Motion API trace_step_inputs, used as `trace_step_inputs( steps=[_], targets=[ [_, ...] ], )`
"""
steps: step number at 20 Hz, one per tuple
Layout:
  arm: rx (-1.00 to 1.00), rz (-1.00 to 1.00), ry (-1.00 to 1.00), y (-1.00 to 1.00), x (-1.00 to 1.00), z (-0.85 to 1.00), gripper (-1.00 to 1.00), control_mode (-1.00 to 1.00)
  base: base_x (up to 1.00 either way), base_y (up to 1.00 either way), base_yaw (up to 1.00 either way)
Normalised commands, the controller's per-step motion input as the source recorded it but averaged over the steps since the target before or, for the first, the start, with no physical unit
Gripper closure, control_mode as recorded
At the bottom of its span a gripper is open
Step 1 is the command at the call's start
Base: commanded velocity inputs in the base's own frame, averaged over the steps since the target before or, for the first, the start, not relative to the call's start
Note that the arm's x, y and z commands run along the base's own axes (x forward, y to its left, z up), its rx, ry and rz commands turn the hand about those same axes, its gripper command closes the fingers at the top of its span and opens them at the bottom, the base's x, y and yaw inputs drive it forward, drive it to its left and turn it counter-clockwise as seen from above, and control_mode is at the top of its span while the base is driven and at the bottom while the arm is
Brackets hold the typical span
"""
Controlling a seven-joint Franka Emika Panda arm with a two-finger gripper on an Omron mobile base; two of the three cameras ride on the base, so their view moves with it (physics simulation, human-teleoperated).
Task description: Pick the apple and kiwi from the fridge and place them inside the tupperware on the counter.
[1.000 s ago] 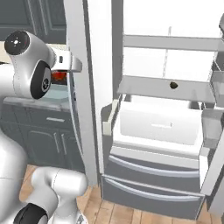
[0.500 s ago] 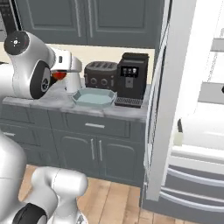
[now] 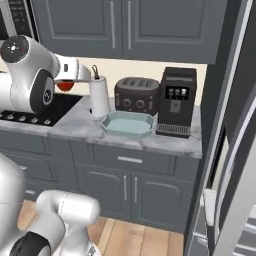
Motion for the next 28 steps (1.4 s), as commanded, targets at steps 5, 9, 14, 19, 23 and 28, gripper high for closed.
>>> trace_step_inputs(
  steps=[5, 9, 14, 19, 23, 28],
  targets=[
    [0.00, 0.00, 0.00, 0.00, 0.00, 0.00, 1.00, 1.00, 0.63, 0.02, -0.05],
    [0.00, 0.00, 0.00, 0.00, 0.00, 0.00, 1.00, 1.00, 0.75, 0.08, -0.07],
    [0.00, 0.00, 0.00, 0.00, 0.00, 0.00, 1.00, 1.00, 0.73, 0.11, -0.07],
    [0.00, 0.00, 0.00, 0.00, 0.00, 0.00, 1.00, 1.00, 0.62, 0.10, -0.06],
    [-0.06, -0.01, 0.02, 0.05, 0.08, -0.45, 1.00, -1.00, 0.17, 0.03, -0.02],
    [-0.15, 0.00, 0.06, 0.15, 0.14, -0.98, 1.00, -1.00, 0.00, 0.00, 0.00]
  ],
)
